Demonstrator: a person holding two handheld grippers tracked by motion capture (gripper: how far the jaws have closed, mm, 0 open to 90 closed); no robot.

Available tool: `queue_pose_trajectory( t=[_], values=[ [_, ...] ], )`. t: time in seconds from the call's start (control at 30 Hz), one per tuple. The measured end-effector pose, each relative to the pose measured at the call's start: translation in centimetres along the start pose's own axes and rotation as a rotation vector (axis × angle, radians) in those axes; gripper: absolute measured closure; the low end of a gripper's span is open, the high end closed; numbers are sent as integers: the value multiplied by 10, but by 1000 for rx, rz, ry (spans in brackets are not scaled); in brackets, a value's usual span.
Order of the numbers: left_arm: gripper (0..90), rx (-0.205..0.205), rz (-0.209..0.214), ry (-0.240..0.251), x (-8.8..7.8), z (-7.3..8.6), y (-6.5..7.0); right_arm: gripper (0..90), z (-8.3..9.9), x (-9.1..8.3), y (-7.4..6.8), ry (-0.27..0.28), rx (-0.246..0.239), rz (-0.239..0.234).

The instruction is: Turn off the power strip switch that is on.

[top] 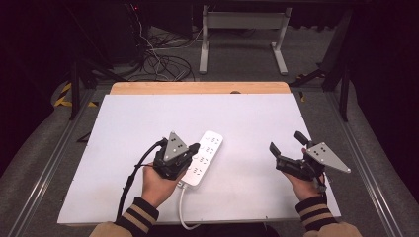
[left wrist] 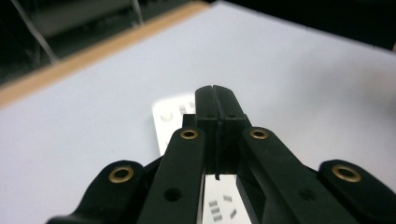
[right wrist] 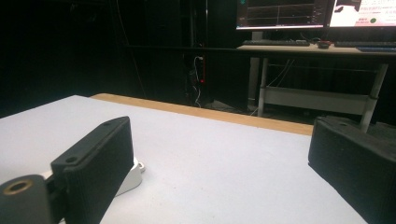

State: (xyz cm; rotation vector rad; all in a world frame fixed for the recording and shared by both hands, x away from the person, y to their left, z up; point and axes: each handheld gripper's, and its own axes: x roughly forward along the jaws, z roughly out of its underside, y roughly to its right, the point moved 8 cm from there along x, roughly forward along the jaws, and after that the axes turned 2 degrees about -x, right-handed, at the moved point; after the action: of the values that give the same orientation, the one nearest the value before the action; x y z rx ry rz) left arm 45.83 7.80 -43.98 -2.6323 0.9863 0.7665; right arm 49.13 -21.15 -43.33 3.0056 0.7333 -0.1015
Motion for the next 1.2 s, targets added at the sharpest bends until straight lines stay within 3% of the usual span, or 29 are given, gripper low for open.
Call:
queue_pose_trajectory(
  t=[0.07,0.1,0.17,0.2,0.23,0.4,0.87,0.97,1.0,1.2],
  values=[
    [900,2,7,-77,11,13,-1,72,0,0,-1,-1,1,-1],
    [900,2,7,-77,11,13,-1,73,0,0,-1,-2,1,-3],
    [899,-12,11,-134,20,24,-3,73,0,0,-1,-2,-2,-3],
    [900,-17,10,-185,26,33,-6,74,0,0,-1,-5,-4,-4],
    [899,-17,10,-185,26,33,-6,74,0,0,-1,-5,-4,-4],
    [900,-42,-7,-289,36,52,-13,75,2,1,-2,-15,-12,-7],
    [900,-39,-30,-335,38,62,-18,77,3,2,-2,-28,-16,-3],
    [900,-59,-6,-323,39,63,-15,79,3,2,-3,-28,-18,-4],
    [900,-38,-25,-327,39,63,-13,78,4,2,-2,-28,-18,-3],
    [900,-20,-47,-321,39,63,-12,79,4,2,-3,-31,-17,-2]
  ],
)
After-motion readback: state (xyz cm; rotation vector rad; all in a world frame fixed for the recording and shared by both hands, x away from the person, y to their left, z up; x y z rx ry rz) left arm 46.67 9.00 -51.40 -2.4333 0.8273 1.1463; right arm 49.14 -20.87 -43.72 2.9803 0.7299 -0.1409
